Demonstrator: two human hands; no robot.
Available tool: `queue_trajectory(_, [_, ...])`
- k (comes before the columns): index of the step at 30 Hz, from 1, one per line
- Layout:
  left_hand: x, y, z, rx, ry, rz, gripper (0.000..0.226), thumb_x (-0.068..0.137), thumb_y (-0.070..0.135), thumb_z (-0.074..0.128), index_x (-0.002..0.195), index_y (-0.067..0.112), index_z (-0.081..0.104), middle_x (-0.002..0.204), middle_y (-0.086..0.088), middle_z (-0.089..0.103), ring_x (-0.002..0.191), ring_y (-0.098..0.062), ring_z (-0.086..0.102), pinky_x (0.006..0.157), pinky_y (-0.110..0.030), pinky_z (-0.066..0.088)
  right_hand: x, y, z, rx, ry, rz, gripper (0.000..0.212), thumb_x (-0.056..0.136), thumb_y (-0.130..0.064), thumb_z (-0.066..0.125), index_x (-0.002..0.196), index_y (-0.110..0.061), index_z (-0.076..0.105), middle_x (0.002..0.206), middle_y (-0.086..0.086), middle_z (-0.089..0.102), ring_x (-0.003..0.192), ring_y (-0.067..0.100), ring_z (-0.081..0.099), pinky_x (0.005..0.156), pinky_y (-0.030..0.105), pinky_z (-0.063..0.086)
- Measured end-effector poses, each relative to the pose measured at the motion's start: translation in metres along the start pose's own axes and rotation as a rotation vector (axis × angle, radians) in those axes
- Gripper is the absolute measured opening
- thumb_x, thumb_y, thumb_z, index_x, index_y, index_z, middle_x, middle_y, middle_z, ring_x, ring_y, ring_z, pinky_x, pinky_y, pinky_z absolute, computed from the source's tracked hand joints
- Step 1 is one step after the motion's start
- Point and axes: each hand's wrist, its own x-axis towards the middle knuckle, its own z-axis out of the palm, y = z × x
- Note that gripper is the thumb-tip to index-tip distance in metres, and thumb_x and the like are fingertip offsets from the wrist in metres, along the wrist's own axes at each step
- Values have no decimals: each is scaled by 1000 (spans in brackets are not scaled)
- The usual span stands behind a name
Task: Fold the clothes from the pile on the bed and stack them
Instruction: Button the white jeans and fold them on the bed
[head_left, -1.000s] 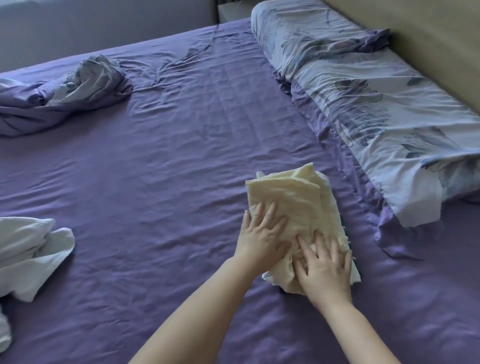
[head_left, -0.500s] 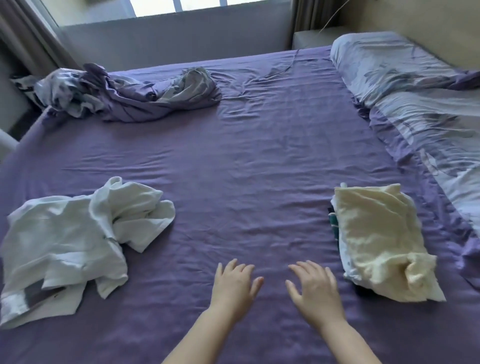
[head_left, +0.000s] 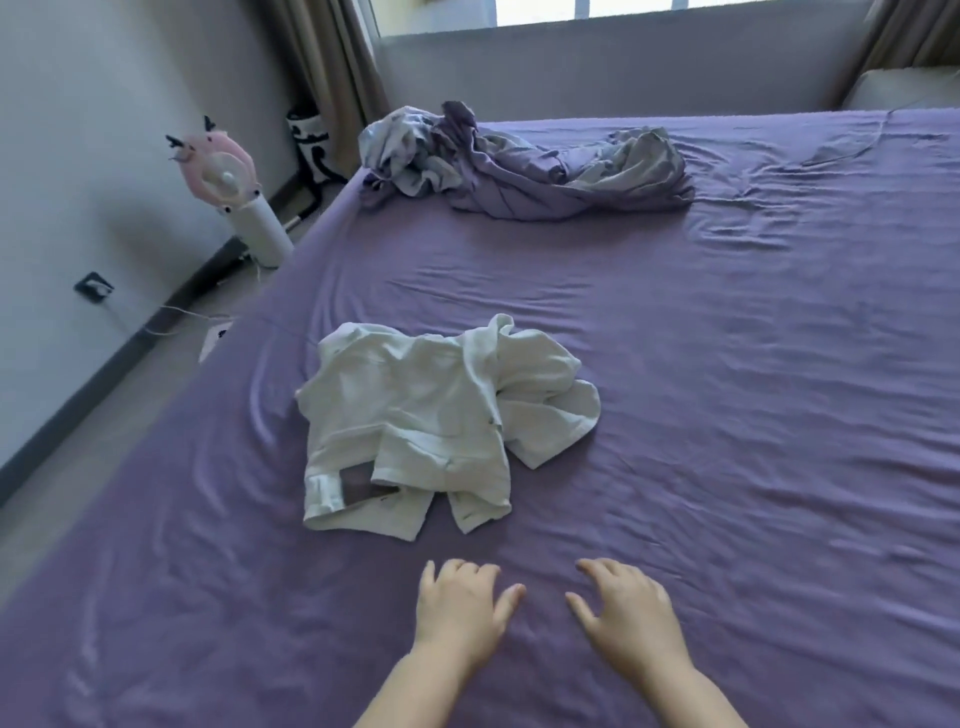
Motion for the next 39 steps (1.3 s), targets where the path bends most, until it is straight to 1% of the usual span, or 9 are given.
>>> queue_trajectory(6, [37,-88,-12,-54,88,-125,50,95,56,30,134,28,44,140,2,43,133,-18,31,115,-41,17,66,-71,15,-97,12,-125,48,91,-46,45,136,-29,37,143,-7,35,133,16,31,95,30,40])
queue_trajectory(9, [64,-119,-17,-75,128,-209,48,96,45,39,141,27,35,155,-5,20,144,-24,9,117,-43,14,99,-99,20,-132,67,-167,56,91,-40,49,142,-30,30,152,-7,21,142,18,13,98,31,41])
queue_trajectory(12, [86,-143,-19,-57,172,-327,50,96,30,44,143,32,28,158,-10,2,145,-32,-2,115,-47,18,123,-115,27,-112,152,-187,55,90,-37,53,141,-28,34,149,-5,27,144,22,9,103,34,35])
queue_trajectory(16, [105,-161,-7,-97,194,-419,66,95,15,51,146,39,18,156,-15,-11,143,-37,-4,112,-51,24,134,-114,44,66,118,-112,69,89,-22,60,144,-39,23,157,-1,-10,142,25,8,103,37,37])
queue_trajectory(20, [109,-166,2,-120,256,-399,64,96,12,48,146,42,20,157,-12,-1,142,-35,9,110,-43,28,129,-107,51,43,124,-115,85,85,0,55,143,-48,15,156,-4,-19,128,26,33,86,31,48])
queue_trajectory(24, [98,-177,-5,-84,298,-323,68,91,-2,47,145,35,26,153,-4,13,127,-27,30,101,-32,35,125,-109,45,278,208,-114,71,80,10,55,136,-34,45,156,1,10,133,21,35,89,26,42])
queue_trajectory(29, [69,-171,-23,-184,363,-237,59,90,0,46,138,34,38,140,4,33,111,-22,36,84,-30,44,105,-118,14,557,280,-94,41,76,7,66,112,-13,66,131,8,38,121,23,44,92,23,38])
queue_trajectory(35, [9,-123,-76,-440,489,-5,33,95,12,52,121,27,64,133,6,43,112,-16,38,90,-22,42,58,-124,-64,632,26,-123,54,77,8,64,127,-6,52,136,1,22,116,8,34,78,-5,30])
queue_trajectory(39, [-40,-90,-125,-631,581,54,25,90,13,61,114,16,68,116,2,51,108,-16,49,96,-18,40,14,-122,-120,659,-31,-182,57,80,14,56,132,-6,45,142,-5,20,120,9,39,86,5,35])
